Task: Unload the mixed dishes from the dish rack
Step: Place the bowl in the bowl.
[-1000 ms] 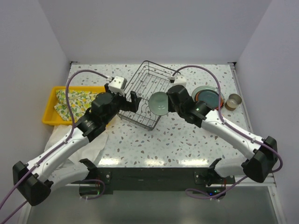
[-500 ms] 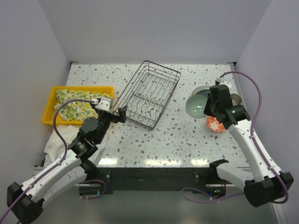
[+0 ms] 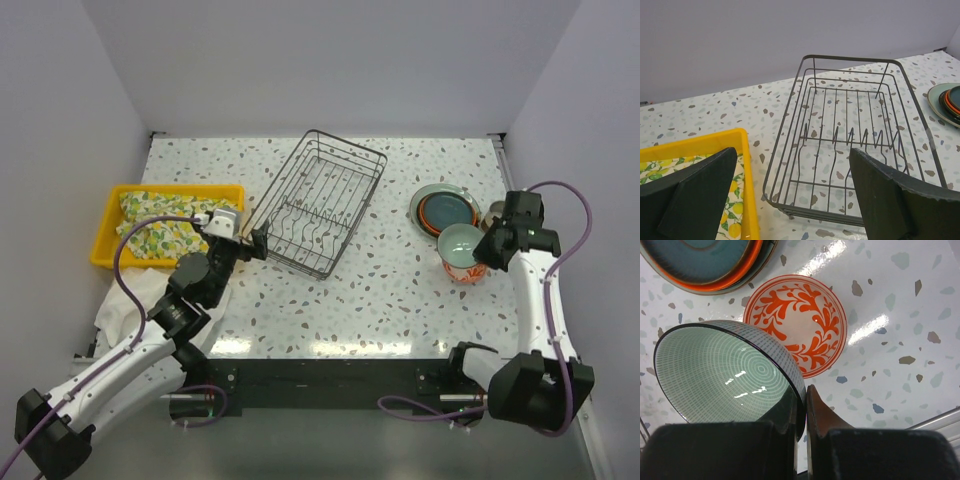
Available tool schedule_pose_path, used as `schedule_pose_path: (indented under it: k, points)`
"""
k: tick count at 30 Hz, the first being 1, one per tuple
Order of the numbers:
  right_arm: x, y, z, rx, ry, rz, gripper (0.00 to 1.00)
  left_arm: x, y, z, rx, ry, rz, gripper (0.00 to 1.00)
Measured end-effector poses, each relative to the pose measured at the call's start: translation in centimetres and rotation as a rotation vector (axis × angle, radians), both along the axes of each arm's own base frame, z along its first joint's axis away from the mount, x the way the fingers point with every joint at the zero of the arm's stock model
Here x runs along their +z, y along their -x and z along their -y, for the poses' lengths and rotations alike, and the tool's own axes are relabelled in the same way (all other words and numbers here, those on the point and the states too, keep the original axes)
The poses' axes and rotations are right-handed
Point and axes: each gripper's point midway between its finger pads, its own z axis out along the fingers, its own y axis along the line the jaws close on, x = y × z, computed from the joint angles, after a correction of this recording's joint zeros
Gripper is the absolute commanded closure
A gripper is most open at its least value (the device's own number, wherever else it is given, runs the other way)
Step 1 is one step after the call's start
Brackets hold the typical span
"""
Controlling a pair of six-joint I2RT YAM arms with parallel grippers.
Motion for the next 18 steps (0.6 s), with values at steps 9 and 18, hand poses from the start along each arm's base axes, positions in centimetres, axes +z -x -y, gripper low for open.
schedule_pose_path:
  k: [9,18]
  points:
    - [-3.7,-0.3,2.4,-0.073,-0.059,-0.098,1.0,0.3,0.1,0.0,-0.008,0.006,0.009,0.0]
    - [-7.1,0.0,2.2,-0.091,-0.147,-0.135,0.89,0.7,0.1,-0.1,-0.01,0.017,0.02,0.0]
